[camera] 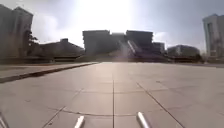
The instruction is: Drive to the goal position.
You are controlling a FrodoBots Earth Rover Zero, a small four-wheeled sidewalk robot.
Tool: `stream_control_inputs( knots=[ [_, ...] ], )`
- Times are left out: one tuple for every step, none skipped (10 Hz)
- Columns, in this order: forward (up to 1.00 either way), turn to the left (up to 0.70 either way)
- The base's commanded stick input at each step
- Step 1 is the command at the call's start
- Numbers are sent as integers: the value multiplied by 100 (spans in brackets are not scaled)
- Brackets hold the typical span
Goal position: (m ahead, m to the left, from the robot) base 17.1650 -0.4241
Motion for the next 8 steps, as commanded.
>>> stream_control_inputs(
  knots=[
    [100, 0],
    [100, 0],
    [100, 0],
    [100, 0],
    [100, 0],
    [100, 0],
    [100, 0],
    [100, 0]
  ],
)
